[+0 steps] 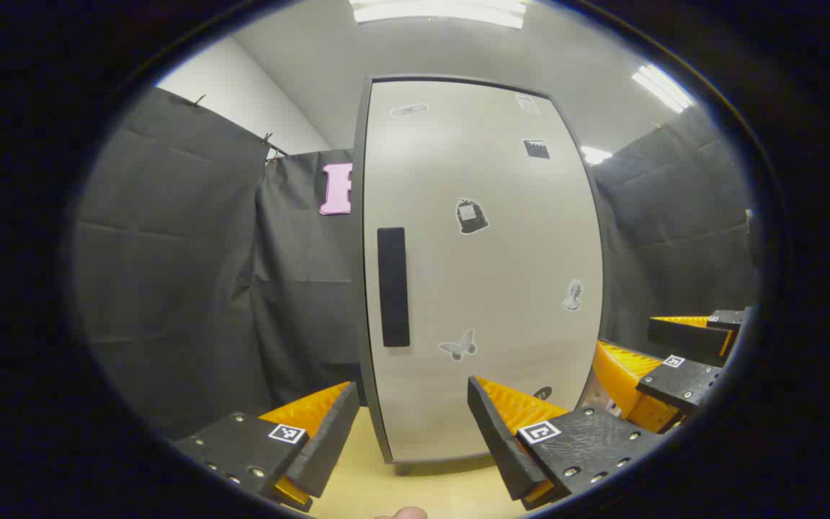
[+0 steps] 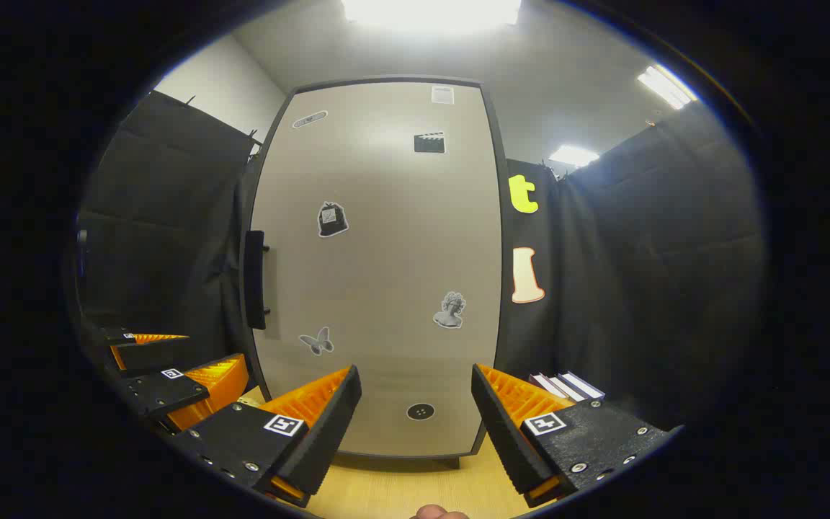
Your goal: Open the cabinet door with the right hand, grasp the bottle in the cabinet with the left hand and place it on the coaster, then close the cabinet door with the right hand.
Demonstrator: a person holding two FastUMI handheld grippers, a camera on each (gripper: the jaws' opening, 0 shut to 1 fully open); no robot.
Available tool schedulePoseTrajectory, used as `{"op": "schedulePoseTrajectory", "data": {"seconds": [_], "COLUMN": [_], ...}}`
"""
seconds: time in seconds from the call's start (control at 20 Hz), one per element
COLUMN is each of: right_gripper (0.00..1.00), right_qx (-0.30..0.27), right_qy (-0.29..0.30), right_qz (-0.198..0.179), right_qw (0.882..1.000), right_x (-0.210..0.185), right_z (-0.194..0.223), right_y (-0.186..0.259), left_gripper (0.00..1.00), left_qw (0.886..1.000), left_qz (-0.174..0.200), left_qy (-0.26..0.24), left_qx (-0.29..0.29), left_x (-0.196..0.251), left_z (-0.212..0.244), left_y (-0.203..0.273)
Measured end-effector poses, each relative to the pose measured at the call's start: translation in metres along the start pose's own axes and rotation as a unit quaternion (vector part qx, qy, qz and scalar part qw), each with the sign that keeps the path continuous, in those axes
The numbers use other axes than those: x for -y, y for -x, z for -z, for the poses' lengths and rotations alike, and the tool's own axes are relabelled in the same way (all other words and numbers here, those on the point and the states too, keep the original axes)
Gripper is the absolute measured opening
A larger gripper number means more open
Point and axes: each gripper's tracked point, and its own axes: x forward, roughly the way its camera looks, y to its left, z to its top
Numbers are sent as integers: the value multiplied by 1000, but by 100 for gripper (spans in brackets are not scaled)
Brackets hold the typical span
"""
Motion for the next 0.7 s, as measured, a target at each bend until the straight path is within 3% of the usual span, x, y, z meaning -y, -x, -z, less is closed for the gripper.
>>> {"op": "schedulePoseTrajectory", "data": {"seconds": [0.15, 0.7], "right_gripper": [95, 95], "right_qx": [-4, -5], "right_qy": [-5, -5], "right_qz": [4, -8], "right_qw": [1000, 1000], "right_x": [5, 2], "right_z": [0, 0], "right_y": [-3, -8], "left_gripper": [89, 91], "left_qw": [1000, 1000], "left_qz": [16, 14], "left_qy": [4, -8], "left_qx": [-2, -3], "left_x": [12, 14], "left_z": [0, -6], "left_y": [1, 0]}}
